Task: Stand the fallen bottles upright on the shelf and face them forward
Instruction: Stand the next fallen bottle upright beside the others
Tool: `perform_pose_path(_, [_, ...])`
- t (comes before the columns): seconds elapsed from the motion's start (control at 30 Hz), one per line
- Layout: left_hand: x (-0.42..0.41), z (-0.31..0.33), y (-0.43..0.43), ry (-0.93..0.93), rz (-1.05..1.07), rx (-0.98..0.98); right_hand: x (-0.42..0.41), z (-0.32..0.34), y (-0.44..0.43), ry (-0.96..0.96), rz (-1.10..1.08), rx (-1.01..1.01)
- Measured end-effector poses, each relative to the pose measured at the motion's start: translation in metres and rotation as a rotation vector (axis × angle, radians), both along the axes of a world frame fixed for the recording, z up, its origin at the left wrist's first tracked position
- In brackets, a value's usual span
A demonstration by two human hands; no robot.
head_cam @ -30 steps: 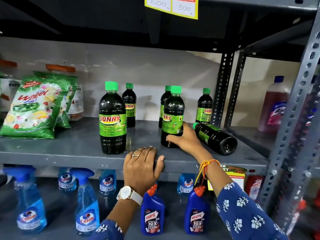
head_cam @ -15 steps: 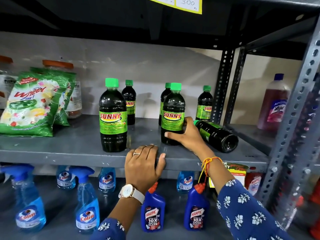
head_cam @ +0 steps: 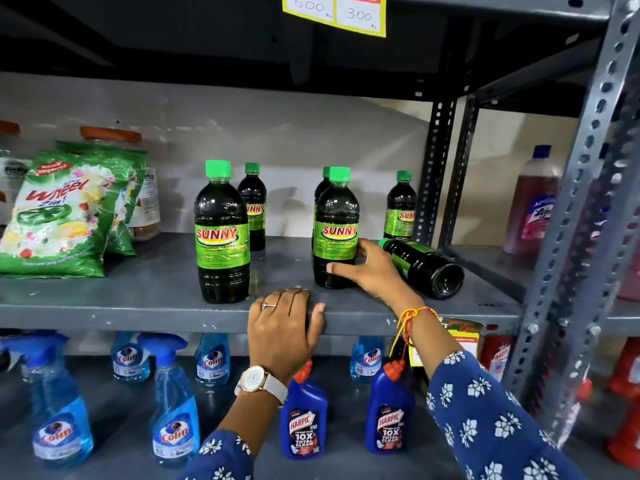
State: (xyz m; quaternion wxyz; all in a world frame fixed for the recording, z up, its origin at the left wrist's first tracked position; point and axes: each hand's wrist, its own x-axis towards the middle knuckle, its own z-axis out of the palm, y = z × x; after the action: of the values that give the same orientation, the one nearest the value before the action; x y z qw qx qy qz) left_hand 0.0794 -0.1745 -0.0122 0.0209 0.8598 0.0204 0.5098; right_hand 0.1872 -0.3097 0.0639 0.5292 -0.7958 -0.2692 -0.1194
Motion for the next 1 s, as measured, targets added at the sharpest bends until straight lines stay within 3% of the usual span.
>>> perform_pose_path(0.23, [-0.006,0.002,-0.004,0.065,0.029,-0.011,-0.032,-0.003,-0.010,-0.016,0.050,0.002])
perform_pose_path(0.8, [-0.004,-0.002,-0.009,-0.006,0.067,-0.029,-0.050,-0.006,-0.020,-0.076,0.032,0.002])
perform_pose_path(1.0, [-0.004,-0.006,-0.018,-0.140,0.023,-0.146,-0.055,-0.007,-0.024,-0.101,0.057,-0.018])
